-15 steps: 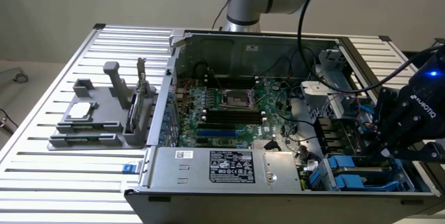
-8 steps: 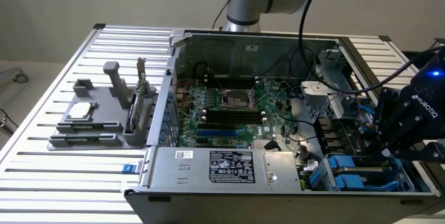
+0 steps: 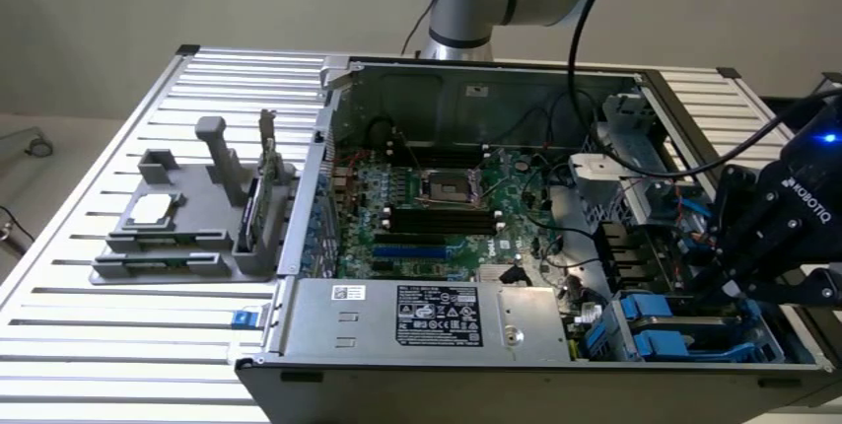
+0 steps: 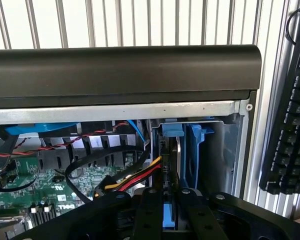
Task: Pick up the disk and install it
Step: 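Insert the first disk wire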
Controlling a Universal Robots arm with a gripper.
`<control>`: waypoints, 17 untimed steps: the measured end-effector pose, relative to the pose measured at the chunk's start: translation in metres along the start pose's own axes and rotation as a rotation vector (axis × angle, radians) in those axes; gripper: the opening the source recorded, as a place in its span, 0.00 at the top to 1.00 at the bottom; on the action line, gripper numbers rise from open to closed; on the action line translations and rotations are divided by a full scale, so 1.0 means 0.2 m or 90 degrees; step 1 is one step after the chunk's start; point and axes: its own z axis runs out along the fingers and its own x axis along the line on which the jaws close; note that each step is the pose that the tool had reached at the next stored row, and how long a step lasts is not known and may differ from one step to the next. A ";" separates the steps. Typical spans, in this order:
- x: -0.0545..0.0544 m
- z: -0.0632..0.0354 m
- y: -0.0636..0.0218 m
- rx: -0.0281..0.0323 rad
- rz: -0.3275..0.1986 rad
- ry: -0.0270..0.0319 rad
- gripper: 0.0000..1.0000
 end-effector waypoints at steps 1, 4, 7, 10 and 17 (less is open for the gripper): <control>0.00 -0.001 0.003 0.0009 0.000 -0.0001 0.84; 0.00 -0.002 0.012 0.0031 0.000 -0.0002 0.84; 0.00 -0.002 0.014 0.0047 0.000 -0.0002 0.84; 0.00 -0.002 0.015 0.0057 0.000 -0.0004 0.84; 0.00 0.000 0.015 0.0084 0.000 -0.0003 0.84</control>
